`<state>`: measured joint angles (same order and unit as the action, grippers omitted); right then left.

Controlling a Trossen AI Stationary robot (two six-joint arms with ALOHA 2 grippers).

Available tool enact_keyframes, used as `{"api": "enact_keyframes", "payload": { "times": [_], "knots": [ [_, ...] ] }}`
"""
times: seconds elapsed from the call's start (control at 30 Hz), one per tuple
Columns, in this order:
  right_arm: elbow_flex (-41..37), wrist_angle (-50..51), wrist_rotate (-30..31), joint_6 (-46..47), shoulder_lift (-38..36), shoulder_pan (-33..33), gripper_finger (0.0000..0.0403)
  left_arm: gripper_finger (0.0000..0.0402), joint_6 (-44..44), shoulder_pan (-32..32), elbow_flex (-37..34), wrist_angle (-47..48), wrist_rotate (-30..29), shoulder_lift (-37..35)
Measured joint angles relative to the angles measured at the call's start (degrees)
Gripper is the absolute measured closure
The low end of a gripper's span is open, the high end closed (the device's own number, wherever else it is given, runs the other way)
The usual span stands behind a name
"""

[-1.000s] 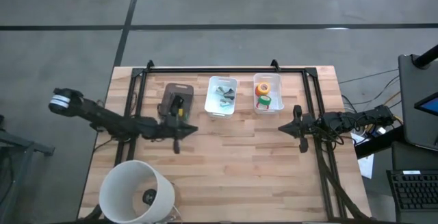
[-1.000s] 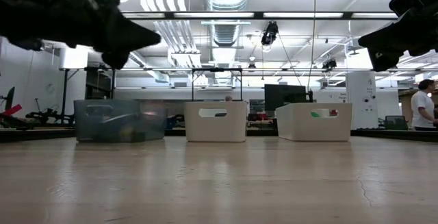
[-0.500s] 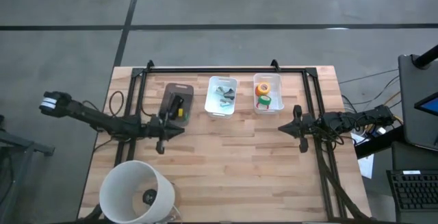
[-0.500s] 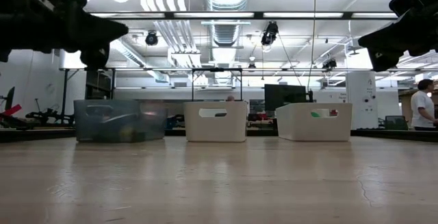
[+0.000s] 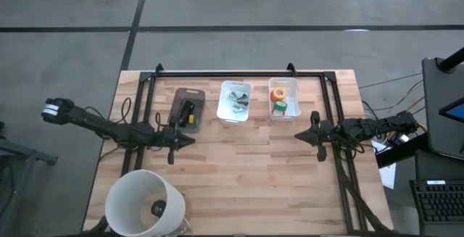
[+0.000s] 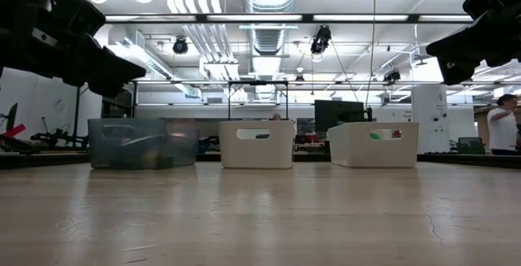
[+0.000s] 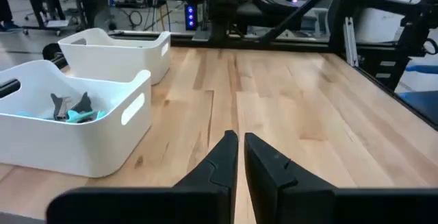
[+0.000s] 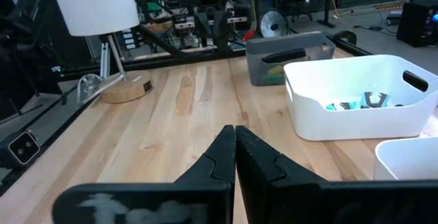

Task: Pick and place Stapler, Stapler remover, tape
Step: Return to Home Position

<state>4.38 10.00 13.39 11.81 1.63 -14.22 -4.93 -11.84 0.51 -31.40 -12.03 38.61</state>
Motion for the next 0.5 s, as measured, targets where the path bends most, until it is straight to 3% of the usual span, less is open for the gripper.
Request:
{"api": "enact_keyframes", "payload": {
  "times": [0.5],
  "knots": [
    [0.0, 0.0, 0.0, 0.0, 0.0, 0.0, 0.0394, 0.0371, 0.0, 0.0, 0.0, 0.7, 0.0, 0.0]
  ]
}}
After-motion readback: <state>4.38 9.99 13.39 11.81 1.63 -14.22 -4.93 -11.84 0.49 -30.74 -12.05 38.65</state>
